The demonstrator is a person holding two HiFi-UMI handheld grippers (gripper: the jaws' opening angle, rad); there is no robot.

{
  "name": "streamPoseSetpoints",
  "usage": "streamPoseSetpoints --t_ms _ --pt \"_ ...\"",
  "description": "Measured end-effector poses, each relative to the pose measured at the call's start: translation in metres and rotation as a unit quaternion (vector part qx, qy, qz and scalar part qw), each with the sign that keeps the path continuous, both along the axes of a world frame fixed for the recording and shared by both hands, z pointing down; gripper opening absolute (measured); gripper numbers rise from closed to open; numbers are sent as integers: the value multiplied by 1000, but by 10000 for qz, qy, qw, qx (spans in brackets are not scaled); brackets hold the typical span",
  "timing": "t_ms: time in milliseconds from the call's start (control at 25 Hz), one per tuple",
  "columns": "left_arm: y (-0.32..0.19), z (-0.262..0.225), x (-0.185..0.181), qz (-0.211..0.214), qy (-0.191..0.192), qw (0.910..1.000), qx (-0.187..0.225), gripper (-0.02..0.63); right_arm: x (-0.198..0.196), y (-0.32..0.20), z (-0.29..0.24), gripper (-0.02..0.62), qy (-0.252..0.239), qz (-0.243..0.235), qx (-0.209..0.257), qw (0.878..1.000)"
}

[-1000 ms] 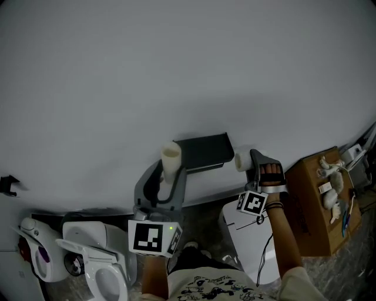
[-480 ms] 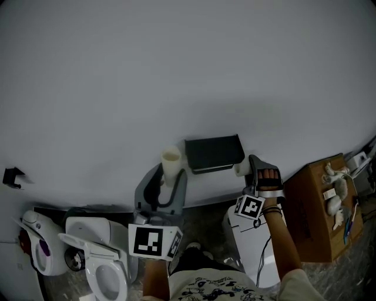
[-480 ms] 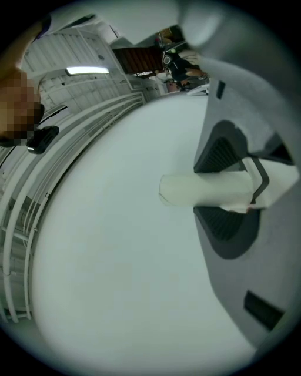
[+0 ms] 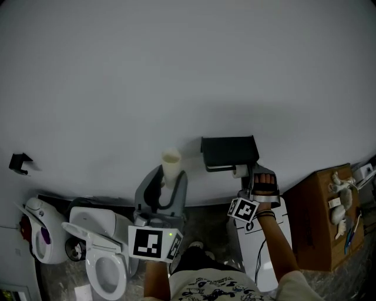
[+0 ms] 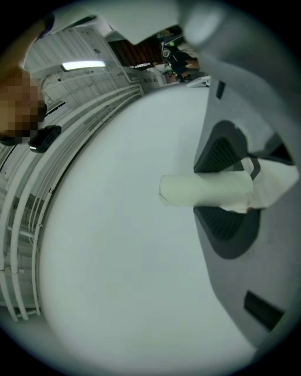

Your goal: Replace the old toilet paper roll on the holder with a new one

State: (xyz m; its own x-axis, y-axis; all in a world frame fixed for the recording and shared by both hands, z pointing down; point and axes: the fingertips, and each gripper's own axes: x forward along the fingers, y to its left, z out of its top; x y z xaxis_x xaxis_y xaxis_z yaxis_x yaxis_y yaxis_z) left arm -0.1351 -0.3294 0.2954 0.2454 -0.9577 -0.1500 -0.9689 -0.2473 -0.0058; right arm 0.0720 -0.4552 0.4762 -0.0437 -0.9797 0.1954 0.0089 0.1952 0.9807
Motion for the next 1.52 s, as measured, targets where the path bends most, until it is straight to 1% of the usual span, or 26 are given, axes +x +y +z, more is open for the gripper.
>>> streamPoseSetpoints --t_ms 320,440,560,680,880,1040,1080,1160,1240,1280,1320,1360,1400,1440,1520 --pt "13 1 -26 -244 45 9997 -20 186 -42 9 -2 305 -125 -255 44 9996" --pt "15 1 -27 -254 48 9997 -21 186 -53 13 -2 305 -120 -375 67 9992" --pt "16 1 -27 -217 65 9997 -10 186 -63 19 -3 305 -122 -592 104 9981" --pt "14 3 -23 -172 54 9998 -39 186 -68 24 -4 305 -156 -698 47 9974" --pt "11 3 -14 -51 43 10000 -55 186 -69 32 -7 313 -409 -713 -152 9965" --pt "11 2 -9 25 19 10000 -37 186 -70 51 -13 313 -543 -852 -296 9944" --pt "10 2 -8 31 13 10000 -38 186 -69 56 -14 313 -670 -871 -370 9933" --pt "8 2 -7 41 32 10000 -46 186 -69 67 -17 313 -1136 -878 -594 9878" --pt "7 3 -6 59 64 9999 -56 186 -67 76 -22 313 -1783 -864 -871 9763" --pt "7 3 -6 69 73 9999 -59 186 -66 80 -26 313 -2150 -848 -986 9679" --pt "6 3 -6 78 78 9999 -58 186 -65 84 -32 313 -2556 -826 -1075 9572" --pt "7 3 -6 83 81 9999 -56 186 -62 88 -39 313 -3003 -793 -1150 9436" --pt "7 2 -5 84 86 9999 -54 186 -58 92 -48 313 -3484 -743 -1219 9264" --pt "7 2 -5 82 92 9999 -53 186 -53 94 -58 313 -3994 -682 -1277 9053" --pt "7 1 -5 75 118 9999 -50 186 -39 97 -81 313 -5025 -568 -1302 8528"
